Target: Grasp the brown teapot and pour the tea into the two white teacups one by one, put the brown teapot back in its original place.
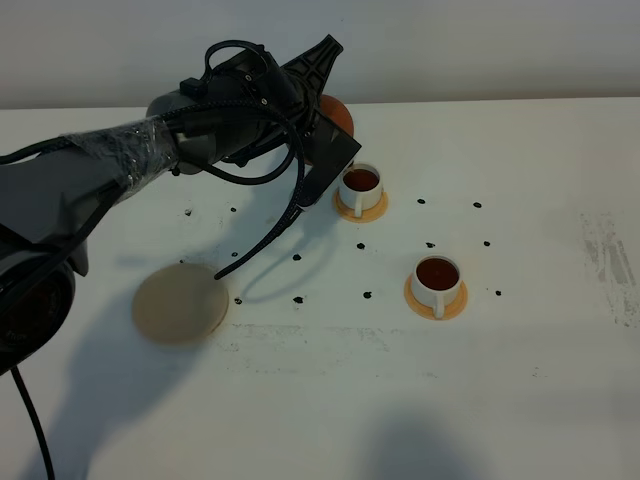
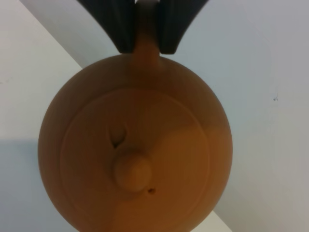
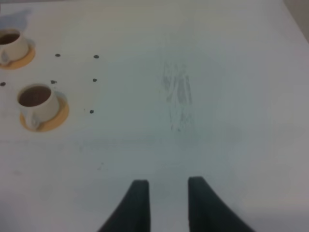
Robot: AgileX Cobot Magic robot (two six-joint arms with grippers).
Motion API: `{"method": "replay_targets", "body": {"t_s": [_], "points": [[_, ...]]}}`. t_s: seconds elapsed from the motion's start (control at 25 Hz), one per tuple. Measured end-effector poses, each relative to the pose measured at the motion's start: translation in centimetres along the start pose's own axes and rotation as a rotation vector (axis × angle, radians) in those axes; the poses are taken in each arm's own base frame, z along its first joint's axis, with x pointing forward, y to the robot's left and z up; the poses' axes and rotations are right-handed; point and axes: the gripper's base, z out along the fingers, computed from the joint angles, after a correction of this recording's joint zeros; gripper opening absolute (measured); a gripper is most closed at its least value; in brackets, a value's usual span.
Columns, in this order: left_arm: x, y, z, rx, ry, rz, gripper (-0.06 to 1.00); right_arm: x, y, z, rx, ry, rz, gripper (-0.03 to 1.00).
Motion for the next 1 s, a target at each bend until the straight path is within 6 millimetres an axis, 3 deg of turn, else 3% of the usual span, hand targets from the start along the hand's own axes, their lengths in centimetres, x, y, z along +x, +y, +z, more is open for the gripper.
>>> {"method": "replay_targets", "body": {"t_s": [0.16,0.64,1.0], "points": [[-0.1,0.0,0.0,0.003,-0.011,-0.024,0.09,0.0,0.0,0.0,0.0,0.0,0.0,0.22],[-0.6,-0.6,-0.2,0.082,-0.059,-0.369,0.09,0.0,0.0,0.0,0.0,0.0,0.0,0.22],[1.8,-1.3,-3.6,0.272,-0.105,-0.829,0.09,0.0,0.0,0.0,0.0,0.0,0.0,0.22]]}}
